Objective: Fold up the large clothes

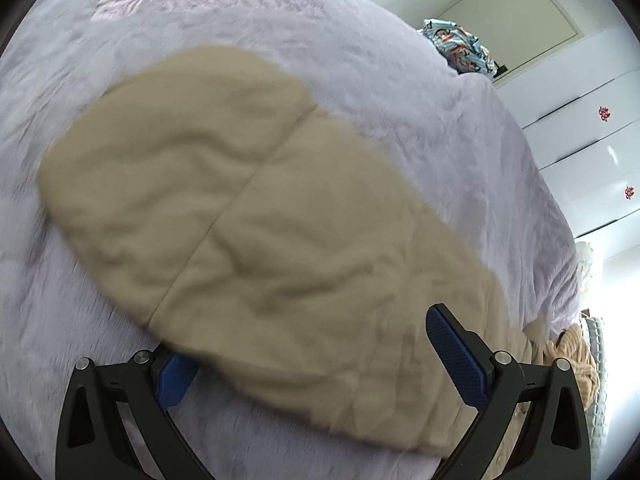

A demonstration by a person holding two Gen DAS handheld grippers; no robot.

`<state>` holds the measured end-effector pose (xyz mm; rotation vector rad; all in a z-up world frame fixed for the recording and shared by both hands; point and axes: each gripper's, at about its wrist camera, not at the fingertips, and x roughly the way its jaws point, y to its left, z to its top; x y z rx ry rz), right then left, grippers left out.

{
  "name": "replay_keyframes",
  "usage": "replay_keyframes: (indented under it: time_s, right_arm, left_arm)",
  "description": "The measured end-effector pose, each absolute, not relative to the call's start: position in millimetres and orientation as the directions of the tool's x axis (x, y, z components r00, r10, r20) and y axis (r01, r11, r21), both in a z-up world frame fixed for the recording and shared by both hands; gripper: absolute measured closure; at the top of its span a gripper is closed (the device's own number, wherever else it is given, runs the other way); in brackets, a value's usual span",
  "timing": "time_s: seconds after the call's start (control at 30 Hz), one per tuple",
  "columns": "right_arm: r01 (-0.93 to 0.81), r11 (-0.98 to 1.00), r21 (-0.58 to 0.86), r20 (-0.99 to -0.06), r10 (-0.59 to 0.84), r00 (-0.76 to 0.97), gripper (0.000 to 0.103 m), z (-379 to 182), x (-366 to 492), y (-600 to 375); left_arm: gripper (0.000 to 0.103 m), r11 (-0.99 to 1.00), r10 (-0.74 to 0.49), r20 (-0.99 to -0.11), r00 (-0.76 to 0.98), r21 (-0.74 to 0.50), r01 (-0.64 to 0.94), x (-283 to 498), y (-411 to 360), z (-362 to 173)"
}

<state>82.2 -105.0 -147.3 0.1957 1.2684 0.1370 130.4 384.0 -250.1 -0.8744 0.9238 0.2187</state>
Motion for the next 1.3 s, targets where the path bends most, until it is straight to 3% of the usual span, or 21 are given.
replay_keyframes:
  time_s: [0.03,0.1,0.13,0.17,0.2,0.23,0.27,0.53,0.7,0.9,1.1,1.3]
  right_arm:
    - [0.009,0.975,0.224,-0.931,0.211,0.299,0.000,-147.0,86.6,-101.8]
    - [0.023,0.967,0.254,-0.920,0.234,0.315,0.002,-148.1,103.2,-95.9]
    - [0.026,0.960,0.280,-0.911,0.257,0.322,0.014,-148.2,108.7,-93.9]
    - [0.029,0.954,0.300,-0.906,0.275,0.323,0.035,-149.1,115.5,-91.4]
    - [0.034,0.949,0.315,-0.904,0.289,0.317,0.048,-152.3,122.2,-89.2]
    - [0.040,0.941,0.335,-0.901,0.307,0.307,0.076,-156.3,128.6,-87.4]
    - [0.047,0.932,0.360,-0.894,0.331,0.301,0.088,-161.1,136.1,-85.0]
    - [0.020,0.855,0.518,-0.819,0.490,0.299,0.090,-201.2,178.3,-38.9]
    - [0.055,0.845,0.531,-0.831,0.507,0.227,0.090,-237.1,182.9,-21.6]
    - [0.080,0.800,0.595,-0.796,0.572,0.200,0.090,-226.1,171.9,-50.7]
    - [0.199,0.815,0.543,-0.831,0.490,0.263,0.090,-189.6,120.9,-169.2]
    - [0.356,0.850,0.388,-0.912,0.297,0.285,0.090,-180.3,73.3,-284.2]
  left_arm:
    - [0.024,0.647,-0.182,-0.772,0.609,-0.560,-0.517,132.1,384.2,-248.8]
    - [0.036,0.632,-0.197,-0.762,0.617,-0.580,-0.514,139.6,390.5,-248.4]
    - [0.053,0.624,-0.203,-0.754,0.624,-0.591,-0.511,141.8,392.0,-246.6]
    - [0.072,0.619,-0.217,-0.746,0.629,-0.604,-0.502,141.9,393.8,-245.5]
    - [0.079,0.617,-0.239,-0.738,0.631,-0.617,-0.488,145.6,396.9,-243.9]
    - [0.086,0.627,-0.236,-0.741,0.629,-0.610,-0.484,146.7,397.6,-240.8]
    - [0.086,0.645,-0.228,-0.741,0.631,-0.601,-0.472,149.1,396.9,-234.6]
    - [0.086,0.824,-0.237,-0.661,0.712,-0.525,-0.213,153.3,349.0,-139.2]
    - [0.086,0.867,-0.330,-0.588,0.739,-0.498,-0.009,164.1,291.8,-82.6]
    - [0.086,0.861,-0.454,-0.562,0.691,-0.478,0.176,181.6,194.0,-52.3]
    - [0.086,0.825,-0.561,-0.580,0.591,-0.449,0.343,183.0,74.6,-56.2]
    - [0.086,0.855,-0.483,-0.746,0.459,-0.288,0.432,175.5,-53.5,-127.2]
